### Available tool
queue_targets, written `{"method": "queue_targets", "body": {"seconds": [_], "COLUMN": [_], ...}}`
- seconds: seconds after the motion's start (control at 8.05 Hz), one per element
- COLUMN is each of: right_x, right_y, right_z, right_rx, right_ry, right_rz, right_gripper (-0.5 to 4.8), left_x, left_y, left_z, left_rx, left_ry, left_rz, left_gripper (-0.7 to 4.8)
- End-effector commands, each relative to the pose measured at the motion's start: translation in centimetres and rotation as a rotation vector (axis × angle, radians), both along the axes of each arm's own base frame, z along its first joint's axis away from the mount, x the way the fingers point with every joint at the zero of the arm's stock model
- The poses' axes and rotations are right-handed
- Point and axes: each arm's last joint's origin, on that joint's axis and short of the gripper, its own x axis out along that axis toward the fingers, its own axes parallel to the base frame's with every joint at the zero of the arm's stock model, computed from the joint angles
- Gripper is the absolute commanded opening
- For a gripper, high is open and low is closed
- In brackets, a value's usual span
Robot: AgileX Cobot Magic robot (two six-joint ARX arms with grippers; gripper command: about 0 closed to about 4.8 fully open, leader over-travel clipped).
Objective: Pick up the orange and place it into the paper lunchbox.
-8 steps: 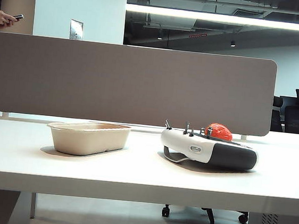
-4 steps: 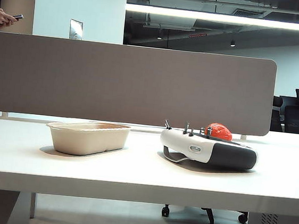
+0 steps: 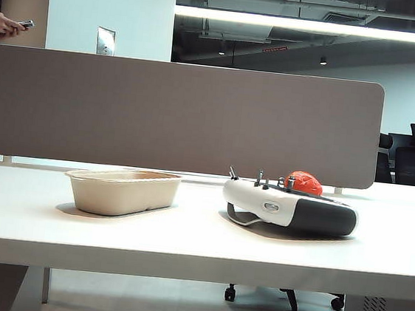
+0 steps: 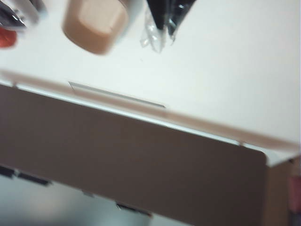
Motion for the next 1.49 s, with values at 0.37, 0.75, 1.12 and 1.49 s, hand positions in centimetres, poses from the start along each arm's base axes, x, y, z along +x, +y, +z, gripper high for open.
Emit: {"method": "queue_targets", "body": {"seconds": [0.37,0.75,1.12,1.49], "right_x": [13.3,23.4,27.7,29.4], "right_y": [1.1,2.9,3.4,3.8], "right_z": [9.3,9.3,6.4,3.9], "right_rx": [-0.037,-0.051,-0.053,-0.05], "right_ry": [0.071,0.189,0.233,0.301], "right_rz": [0.123,0.297,0.307,0.387], "right_gripper": [-0.05,-0.05,-0.05,-0.05], "left_x": [7.7,10.9,10.9,11.7], "left_y": [-0.5,-2.9,-3.9,-4.2], "left_z": [9.5,9.4,9.2,8.6], "left_rx": [0.097,0.225,0.225,0.227], "left_ry": [0.185,0.229,0.239,0.267], "left_rz": [-0.169,-0.371,-0.449,-0.462], "left_gripper": [-0.05,-0.06,-0.05,-0.06]}}
